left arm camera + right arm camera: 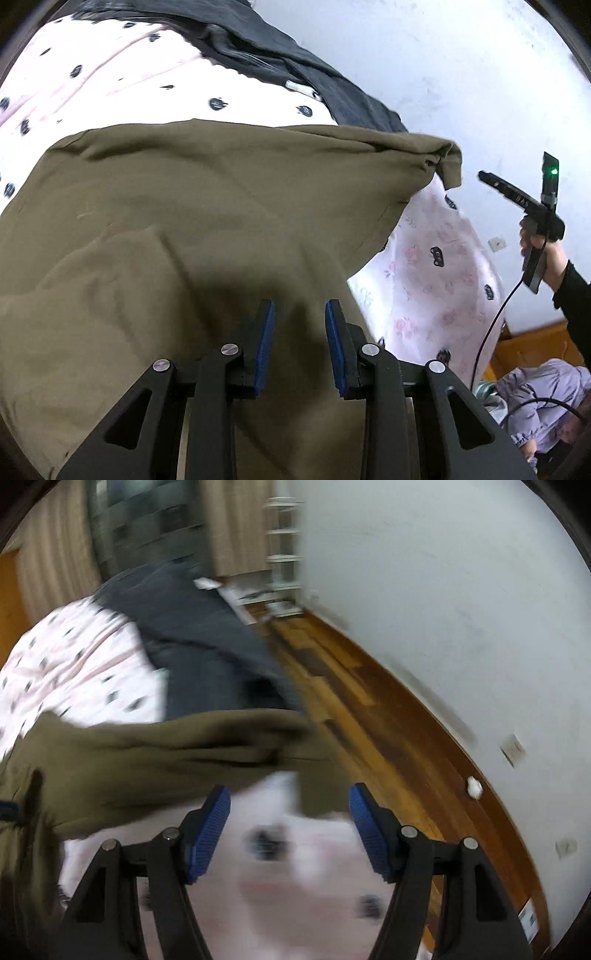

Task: Fold clothes

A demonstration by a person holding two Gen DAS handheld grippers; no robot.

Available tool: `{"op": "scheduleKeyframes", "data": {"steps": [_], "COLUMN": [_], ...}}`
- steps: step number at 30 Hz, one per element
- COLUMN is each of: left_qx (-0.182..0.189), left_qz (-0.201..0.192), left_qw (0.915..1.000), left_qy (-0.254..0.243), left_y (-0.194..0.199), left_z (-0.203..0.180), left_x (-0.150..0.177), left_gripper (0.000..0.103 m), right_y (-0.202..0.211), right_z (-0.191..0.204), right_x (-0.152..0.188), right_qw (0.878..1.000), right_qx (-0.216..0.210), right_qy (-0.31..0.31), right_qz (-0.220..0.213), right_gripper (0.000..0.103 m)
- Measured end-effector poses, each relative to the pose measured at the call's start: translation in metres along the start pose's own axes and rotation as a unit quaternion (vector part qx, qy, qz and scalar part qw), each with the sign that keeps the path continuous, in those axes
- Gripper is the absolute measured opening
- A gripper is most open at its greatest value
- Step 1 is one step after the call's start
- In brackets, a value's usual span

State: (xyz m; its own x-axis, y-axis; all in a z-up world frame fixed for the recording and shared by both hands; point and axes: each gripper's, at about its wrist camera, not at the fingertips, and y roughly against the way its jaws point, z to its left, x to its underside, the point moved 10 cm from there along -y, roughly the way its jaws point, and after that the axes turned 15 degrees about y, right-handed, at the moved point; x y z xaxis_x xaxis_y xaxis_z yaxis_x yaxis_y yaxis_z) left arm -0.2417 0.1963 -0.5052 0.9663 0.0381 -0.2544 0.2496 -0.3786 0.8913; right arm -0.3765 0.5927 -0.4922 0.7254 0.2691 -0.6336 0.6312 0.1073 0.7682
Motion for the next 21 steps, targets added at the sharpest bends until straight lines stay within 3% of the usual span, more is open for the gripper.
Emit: {"op": "scheduleKeyframes", "data": {"steps": [4,7,10,13,14,17,18,21], "left_qx": [-0.018,-0.028,-0.034,-0.035,-0.035,-0.036,-0.036,-0.036], "left_qz": [0.017,0.026,0.029,0.033,0.035,0.04,0.038,0.028], "left_qw": [0.9997,0.9993,0.9989,0.9984,0.9982,0.9977,0.9978,0.9979], "left_qy": [-0.004,0.0,0.01,0.028,0.033,0.041,0.042,0.045], "left_y": [-0.016,-0.021,-0.021,-0.022,-0.023,-0.022,-0.018,-0.006], "left_z": [-0.011,-0.01,-0.005,0.0,0.001,0.002,0.003,0.008], "left_x": [-0.005,-0.004,-0.003,0.0,0.001,0.004,0.004,0.004], "left_gripper": [0.025,0.025,0.025,0.025,0.025,0.025,0.025,0.025], "right_y": [-0.025,-0.043,-0.053,-0.066,-0.071,-0.089,-0.091,-0.083], "right_z": [-0.023,-0.018,0.005,0.026,0.028,0.033,0.036,0.041], "right_x": [0.004,0.01,0.01,0.005,0.005,0.009,0.01,0.01], "right_qw": [0.999,0.997,0.991,0.987,0.986,0.981,0.98,0.974], "right_qx": [-0.022,-0.055,-0.082,-0.071,-0.063,-0.074,-0.079,-0.094], "right_qy": [0.025,0.058,0.099,0.139,0.147,0.151,0.154,0.166], "right_qz": [0.002,0.019,0.034,0.041,0.049,0.092,0.101,0.12], "right_gripper": [0.069,0.068,0.068,0.068,0.065,0.029,0.023,0.017]}}
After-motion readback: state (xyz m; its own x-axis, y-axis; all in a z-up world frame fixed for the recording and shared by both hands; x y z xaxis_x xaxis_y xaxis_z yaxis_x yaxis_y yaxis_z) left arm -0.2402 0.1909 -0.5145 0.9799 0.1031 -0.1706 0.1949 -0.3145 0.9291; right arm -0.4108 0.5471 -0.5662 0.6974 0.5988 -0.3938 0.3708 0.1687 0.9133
